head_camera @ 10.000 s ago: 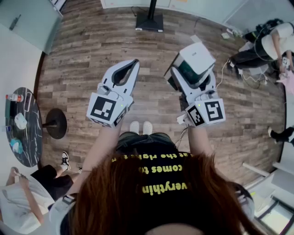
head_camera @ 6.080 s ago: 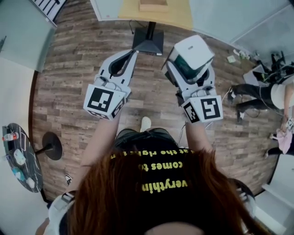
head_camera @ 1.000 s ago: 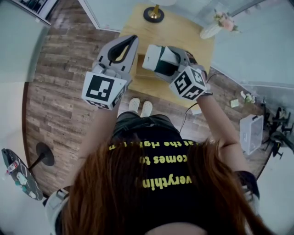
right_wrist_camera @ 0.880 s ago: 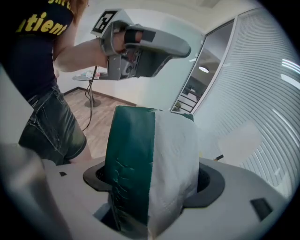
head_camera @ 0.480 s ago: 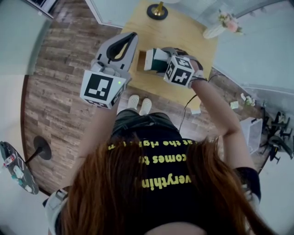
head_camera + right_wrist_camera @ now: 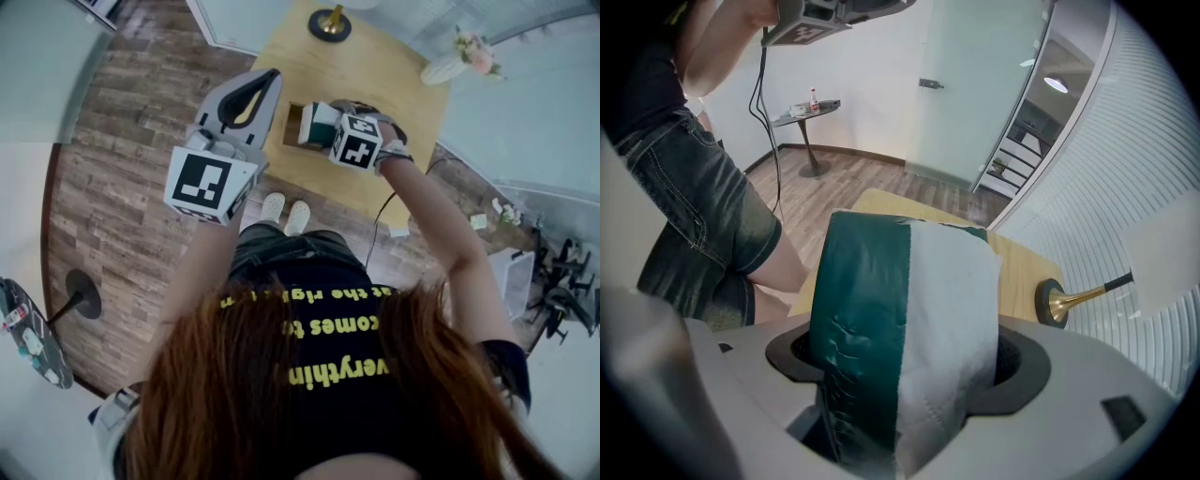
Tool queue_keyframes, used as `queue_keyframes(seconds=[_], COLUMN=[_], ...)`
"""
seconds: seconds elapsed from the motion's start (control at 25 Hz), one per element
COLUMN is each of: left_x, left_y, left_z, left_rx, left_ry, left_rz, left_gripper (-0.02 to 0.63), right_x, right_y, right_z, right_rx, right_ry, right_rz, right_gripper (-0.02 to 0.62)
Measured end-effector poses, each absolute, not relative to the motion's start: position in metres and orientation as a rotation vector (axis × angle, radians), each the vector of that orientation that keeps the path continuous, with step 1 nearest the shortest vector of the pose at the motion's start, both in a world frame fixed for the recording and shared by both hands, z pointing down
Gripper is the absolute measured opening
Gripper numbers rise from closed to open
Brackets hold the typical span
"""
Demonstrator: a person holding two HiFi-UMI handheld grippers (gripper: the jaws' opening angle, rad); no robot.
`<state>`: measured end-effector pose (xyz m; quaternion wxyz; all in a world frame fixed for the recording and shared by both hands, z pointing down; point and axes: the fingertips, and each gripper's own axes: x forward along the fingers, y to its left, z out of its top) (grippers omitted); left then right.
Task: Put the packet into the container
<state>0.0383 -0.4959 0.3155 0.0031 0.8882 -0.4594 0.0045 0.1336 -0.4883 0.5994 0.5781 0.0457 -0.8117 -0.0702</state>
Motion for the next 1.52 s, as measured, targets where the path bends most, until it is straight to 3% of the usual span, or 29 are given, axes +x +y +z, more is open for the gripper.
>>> queue_keyframes(seconds=[1.52], left_x=[0.039], left_y=[-0.49], left_z=[0.311], left_rx=[2.79], left_ry=[-1.422], left_rz=[0.002], left_gripper=[0.0], right_x=[0.134], right_y=[-0.485], right_z=[0.603], right_rx=[0.113], right_ry=[-1.93], right_rz=[-0.06], right_gripper=[0.445])
